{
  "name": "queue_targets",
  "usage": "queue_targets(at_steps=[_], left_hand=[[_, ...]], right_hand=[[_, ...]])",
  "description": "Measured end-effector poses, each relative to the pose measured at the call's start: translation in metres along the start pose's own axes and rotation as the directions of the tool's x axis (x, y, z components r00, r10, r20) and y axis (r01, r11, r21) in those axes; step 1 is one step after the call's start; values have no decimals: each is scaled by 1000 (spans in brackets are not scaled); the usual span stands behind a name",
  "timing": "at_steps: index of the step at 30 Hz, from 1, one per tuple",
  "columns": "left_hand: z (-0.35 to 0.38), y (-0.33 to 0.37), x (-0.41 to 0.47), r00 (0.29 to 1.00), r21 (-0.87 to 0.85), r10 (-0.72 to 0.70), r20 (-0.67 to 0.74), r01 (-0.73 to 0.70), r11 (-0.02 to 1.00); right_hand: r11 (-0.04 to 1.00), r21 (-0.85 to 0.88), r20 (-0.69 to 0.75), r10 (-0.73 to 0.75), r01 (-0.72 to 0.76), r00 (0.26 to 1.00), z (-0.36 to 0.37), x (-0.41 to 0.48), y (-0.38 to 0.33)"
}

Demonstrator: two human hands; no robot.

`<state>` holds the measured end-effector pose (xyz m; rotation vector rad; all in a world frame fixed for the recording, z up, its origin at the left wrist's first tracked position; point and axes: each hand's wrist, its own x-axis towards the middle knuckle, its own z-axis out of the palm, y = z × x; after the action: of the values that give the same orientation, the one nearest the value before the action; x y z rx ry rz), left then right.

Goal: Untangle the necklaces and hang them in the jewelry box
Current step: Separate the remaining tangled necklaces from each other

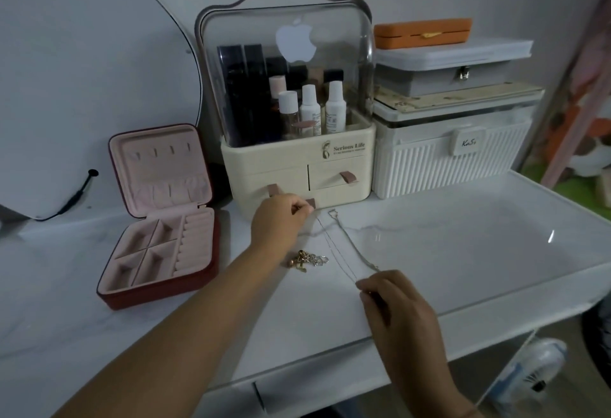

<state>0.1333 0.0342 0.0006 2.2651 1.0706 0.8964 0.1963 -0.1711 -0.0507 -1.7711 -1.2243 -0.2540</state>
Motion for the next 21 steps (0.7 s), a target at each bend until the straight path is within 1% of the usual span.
queue_targets(at_steps=[2,4,7,9,11,13,15,16,17,18,20,21], left_hand=[[5,1,-3,999,24,33,-27,-32,999],[9,1,-2,996,66,75,-46,-72,995],[15,-1,0,988,125,156,-9,-154,980],[17,-6,1,981,114,194,24,-196,974],[15,-11,2,978,111,205,20,-206,972],[9,-15,1,980,100,197,-15,-194,976],[0,-16,-2,979,78,201,-1,-201,977],[-6,-15,-4,976,58,211,51,-213,975],[-11,-13,-8,965,30,220,141,-226,974],[-16,-10,-12,939,-4,227,257,-234,972],[-21,-8,-22,845,-48,251,472,-260,964],[-20,-11,-25,804,-35,257,536,-283,958]], right_hand=[[996,-64,-71,-68,63,995,6,-4,3],[992,-89,-92,-96,88,991,8,-6,4],[989,-99,-64,-118,112,991,9,-8,6],[986,-110,-51,-133,127,990,9,-11,7],[984,-123,-45,-138,131,989,8,-13,8],[979,-143,-32,-150,144,988,8,-16,8],[973,-166,-29,-168,161,985,8,-21,9],[972,-168,-34,-171,163,985,8,-25,9],[974,-161,-45,-168,159,985,9,-28,9],[976,-155,-59,-162,152,985,10,-31,9],[980,-159,-87,-138,123,987,12,-37,7],[980,-167,-93,-123,106,988,14,-38,6]])
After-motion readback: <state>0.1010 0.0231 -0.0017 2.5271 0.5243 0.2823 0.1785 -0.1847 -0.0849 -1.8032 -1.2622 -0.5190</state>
